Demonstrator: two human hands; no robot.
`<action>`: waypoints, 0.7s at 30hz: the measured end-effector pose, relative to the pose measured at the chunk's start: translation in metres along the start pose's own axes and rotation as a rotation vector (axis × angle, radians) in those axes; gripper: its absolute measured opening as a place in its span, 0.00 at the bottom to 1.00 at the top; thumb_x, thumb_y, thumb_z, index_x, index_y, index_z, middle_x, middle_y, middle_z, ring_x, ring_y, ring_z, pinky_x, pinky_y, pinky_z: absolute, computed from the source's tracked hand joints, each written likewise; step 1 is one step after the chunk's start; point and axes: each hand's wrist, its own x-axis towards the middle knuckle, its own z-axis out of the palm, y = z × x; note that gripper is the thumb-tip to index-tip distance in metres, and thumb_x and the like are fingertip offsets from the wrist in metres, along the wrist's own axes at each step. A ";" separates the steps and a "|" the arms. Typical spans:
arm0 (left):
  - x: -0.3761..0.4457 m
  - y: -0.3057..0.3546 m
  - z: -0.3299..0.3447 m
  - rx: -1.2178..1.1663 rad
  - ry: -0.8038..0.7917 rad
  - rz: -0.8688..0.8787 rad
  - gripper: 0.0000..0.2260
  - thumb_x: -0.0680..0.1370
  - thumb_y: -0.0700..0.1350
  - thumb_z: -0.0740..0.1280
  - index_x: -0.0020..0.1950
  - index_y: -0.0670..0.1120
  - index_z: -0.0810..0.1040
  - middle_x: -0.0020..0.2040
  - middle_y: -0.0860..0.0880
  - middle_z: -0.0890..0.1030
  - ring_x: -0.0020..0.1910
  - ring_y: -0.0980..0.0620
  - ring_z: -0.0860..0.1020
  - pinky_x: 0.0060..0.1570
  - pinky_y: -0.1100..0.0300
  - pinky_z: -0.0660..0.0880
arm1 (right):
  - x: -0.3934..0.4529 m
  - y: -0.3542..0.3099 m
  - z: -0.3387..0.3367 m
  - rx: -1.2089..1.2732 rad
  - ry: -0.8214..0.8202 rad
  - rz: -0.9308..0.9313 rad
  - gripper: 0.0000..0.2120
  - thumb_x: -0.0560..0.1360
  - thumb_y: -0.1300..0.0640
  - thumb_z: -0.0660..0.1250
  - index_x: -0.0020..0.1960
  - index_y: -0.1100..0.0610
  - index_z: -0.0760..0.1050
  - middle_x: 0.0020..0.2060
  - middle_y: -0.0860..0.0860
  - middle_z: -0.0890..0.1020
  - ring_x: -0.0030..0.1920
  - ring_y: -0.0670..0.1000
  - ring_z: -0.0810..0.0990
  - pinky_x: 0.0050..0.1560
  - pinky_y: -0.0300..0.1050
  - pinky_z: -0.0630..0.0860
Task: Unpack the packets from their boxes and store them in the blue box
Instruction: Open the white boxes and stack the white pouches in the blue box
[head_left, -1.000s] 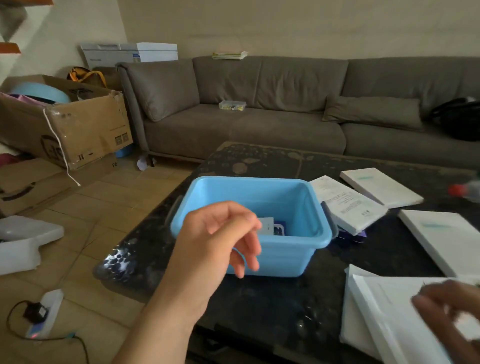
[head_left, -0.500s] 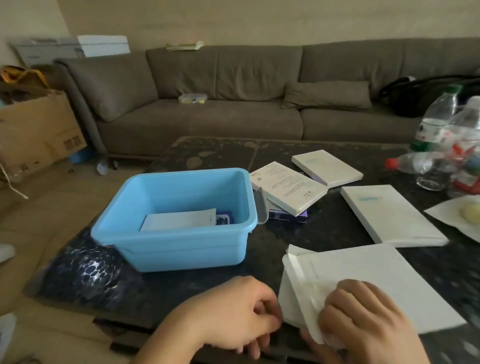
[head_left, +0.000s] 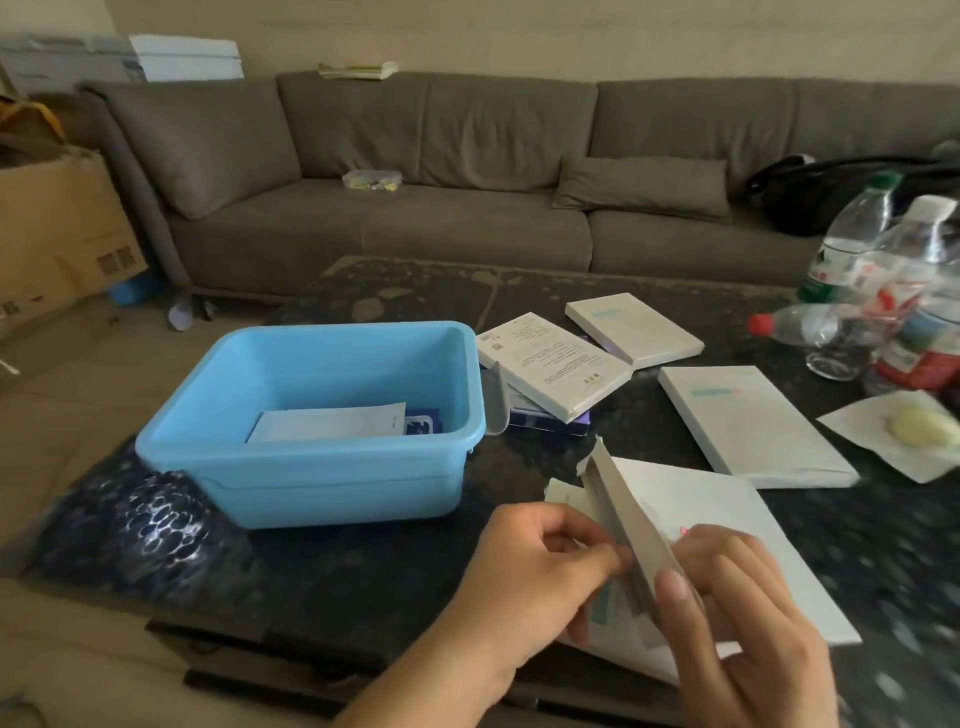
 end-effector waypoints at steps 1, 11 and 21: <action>0.001 0.000 0.002 -0.021 0.018 0.008 0.03 0.73 0.45 0.74 0.42 0.46 0.83 0.27 0.52 0.77 0.23 0.56 0.72 0.25 0.64 0.69 | 0.000 0.001 0.000 0.003 0.007 -0.005 0.17 0.76 0.54 0.61 0.32 0.61 0.75 0.34 0.50 0.77 0.41 0.53 0.76 0.40 0.45 0.71; 0.004 -0.001 0.010 0.107 0.072 0.059 0.07 0.72 0.51 0.75 0.45 0.49 0.87 0.33 0.54 0.82 0.27 0.58 0.75 0.27 0.66 0.70 | -0.001 0.001 -0.003 0.018 0.013 0.033 0.22 0.79 0.48 0.59 0.34 0.60 0.76 0.36 0.47 0.77 0.43 0.51 0.77 0.40 0.41 0.71; 0.005 -0.004 0.012 0.340 0.130 0.035 0.11 0.71 0.52 0.74 0.30 0.52 0.81 0.22 0.59 0.76 0.23 0.61 0.75 0.30 0.67 0.70 | -0.006 0.004 0.004 -0.044 -0.022 -0.034 0.25 0.81 0.48 0.58 0.32 0.60 0.77 0.34 0.47 0.79 0.44 0.44 0.76 0.44 0.36 0.72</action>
